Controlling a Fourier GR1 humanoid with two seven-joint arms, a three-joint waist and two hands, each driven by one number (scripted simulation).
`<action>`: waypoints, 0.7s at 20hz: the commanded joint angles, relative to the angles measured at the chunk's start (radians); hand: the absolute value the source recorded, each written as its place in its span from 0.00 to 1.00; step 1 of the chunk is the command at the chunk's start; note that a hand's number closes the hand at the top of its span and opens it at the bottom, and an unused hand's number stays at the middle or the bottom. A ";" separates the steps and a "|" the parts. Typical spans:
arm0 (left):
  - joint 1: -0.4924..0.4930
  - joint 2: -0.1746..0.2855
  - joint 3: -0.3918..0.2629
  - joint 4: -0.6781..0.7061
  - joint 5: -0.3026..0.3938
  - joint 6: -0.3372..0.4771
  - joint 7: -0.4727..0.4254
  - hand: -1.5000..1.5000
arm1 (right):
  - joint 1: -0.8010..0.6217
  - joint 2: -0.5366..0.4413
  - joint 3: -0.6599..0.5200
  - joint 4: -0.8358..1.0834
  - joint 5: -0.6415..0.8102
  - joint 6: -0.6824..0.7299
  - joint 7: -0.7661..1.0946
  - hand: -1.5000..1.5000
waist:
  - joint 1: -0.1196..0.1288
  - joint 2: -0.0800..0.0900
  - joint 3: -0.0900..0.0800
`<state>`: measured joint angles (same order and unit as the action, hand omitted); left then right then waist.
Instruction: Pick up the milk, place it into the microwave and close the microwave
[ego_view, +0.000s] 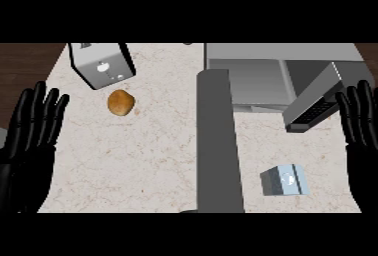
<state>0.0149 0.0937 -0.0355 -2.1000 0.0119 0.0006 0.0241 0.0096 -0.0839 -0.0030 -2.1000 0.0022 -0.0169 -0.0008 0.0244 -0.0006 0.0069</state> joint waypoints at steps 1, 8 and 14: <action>0.009 -0.012 -0.022 -0.035 -0.036 0.008 0.034 0.00 | -0.012 -0.003 -0.006 -0.038 0.002 0.004 0.035 0.00 | -0.024 0.000 -0.007; -0.002 -0.090 0.043 0.161 0.187 0.005 -0.009 0.00 | 0.305 0.039 0.173 -0.278 0.070 0.002 0.140 0.00 | -0.049 -0.001 -0.008; 0.147 -0.076 0.058 0.144 0.247 -0.076 -0.126 0.00 | 0.471 0.060 0.298 -0.325 0.171 0.000 0.076 0.00 | -0.028 -0.002 -0.007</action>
<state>0.1032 0.0191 -0.0014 -1.9688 0.2003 -0.0311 -0.0628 0.3979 -0.0418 0.2224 -2.4106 0.1323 -0.0183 0.1076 -0.0089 -0.0029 -0.0003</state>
